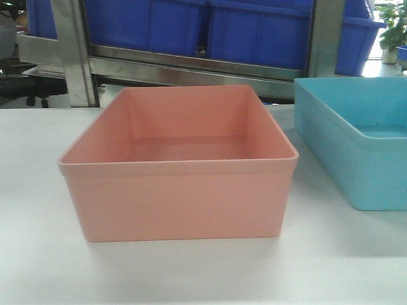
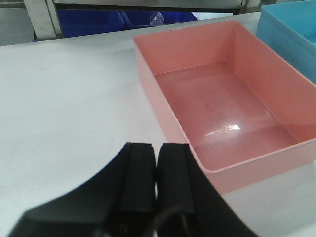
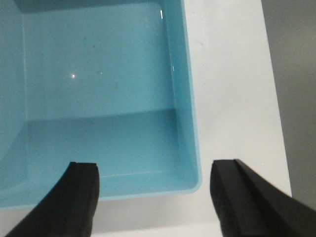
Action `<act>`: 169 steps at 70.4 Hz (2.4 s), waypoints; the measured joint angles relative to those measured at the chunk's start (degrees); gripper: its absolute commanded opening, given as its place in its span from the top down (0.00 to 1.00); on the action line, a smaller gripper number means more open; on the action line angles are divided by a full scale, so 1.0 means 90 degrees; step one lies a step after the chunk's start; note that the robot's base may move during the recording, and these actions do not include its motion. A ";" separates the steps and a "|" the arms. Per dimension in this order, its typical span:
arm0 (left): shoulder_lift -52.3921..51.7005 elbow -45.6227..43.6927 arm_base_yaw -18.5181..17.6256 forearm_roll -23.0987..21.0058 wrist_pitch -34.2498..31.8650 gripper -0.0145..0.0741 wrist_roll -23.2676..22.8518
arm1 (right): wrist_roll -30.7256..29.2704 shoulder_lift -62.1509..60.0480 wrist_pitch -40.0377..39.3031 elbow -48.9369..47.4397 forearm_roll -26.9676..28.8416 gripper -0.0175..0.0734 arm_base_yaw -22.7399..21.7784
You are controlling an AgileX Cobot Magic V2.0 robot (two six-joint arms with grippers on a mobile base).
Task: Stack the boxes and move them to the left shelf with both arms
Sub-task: 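Move the right gripper to the light-blue bin wall and close, then lift the light-blue bin with the right gripper over the pink bin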
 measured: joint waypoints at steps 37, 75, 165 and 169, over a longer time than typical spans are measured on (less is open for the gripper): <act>0.0000 0.0000 0.0000 0.0000 0.0000 0.85 0.0000 | -0.1965 0.2720 -0.1697 -0.0602 0.0551 0.24 -0.0363; 0.0000 0.0004 0.0000 0.0000 0.0164 0.85 0.0000 | -0.2215 0.3560 -0.2168 -0.0685 0.0631 0.77 -0.0352; 0.0000 0.0004 0.0000 0.0000 0.0183 0.85 0.0000 | 0.3541 0.0102 0.0200 -0.1243 0.0146 0.77 0.2709; 0.0000 0.0004 0.0000 0.0000 0.0183 0.85 0.0000 | 0.3976 0.0148 0.0122 -0.1243 -0.0140 0.77 0.3146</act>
